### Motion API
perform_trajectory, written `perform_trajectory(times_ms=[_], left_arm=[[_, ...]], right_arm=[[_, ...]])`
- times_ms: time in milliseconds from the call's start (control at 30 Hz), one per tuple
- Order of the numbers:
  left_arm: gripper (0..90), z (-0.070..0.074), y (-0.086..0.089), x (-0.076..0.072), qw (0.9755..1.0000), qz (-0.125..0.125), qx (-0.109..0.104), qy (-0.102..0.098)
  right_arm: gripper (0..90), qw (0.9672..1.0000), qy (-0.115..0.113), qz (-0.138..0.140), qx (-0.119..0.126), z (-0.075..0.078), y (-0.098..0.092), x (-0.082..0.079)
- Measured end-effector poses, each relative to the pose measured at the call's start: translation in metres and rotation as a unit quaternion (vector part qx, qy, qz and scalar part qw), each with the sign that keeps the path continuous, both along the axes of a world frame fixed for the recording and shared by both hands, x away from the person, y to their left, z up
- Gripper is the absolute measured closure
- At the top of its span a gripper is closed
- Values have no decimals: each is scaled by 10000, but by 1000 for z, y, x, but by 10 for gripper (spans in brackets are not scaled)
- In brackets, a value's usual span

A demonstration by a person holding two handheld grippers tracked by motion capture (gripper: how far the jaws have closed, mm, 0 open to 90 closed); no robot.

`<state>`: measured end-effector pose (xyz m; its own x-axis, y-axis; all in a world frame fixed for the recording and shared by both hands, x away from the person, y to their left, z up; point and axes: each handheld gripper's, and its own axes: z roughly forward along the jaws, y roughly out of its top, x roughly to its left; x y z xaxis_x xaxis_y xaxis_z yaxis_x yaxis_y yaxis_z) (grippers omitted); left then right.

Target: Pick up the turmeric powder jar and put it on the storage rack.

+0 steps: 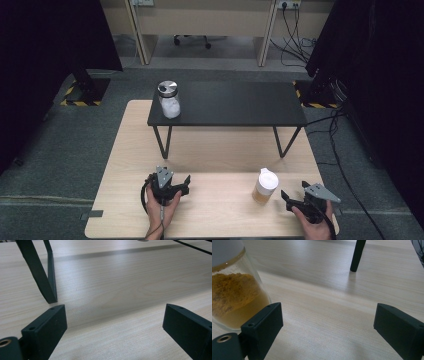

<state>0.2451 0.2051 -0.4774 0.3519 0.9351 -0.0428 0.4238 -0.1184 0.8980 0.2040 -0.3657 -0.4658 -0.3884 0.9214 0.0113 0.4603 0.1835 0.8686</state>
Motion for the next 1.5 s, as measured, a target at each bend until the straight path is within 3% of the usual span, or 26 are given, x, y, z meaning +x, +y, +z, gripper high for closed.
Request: perform_trajectory(times_ms=[733,900,1000,1100,1500], left_arm=[[42,0,-1,-1,10000,-7,2,-14],[42,0,0,0,10000,-22,9,15],[42,0,0,0,10000,-8,-7,22],[42,0,-1,0,10000,1,11,14],[42,1,-1,1,10000,-3,18,36]], right_arm=[[82,9999,-18,136,-18,0,-2,0],[76,9989,-16,454,65,-1,-9,5],[76,9963,-20,851,128,-2,-18,11],[72,9942,-92,1059,176,-4,-22,13],[70,9881,-157,1525,133,-5,-25,18]])
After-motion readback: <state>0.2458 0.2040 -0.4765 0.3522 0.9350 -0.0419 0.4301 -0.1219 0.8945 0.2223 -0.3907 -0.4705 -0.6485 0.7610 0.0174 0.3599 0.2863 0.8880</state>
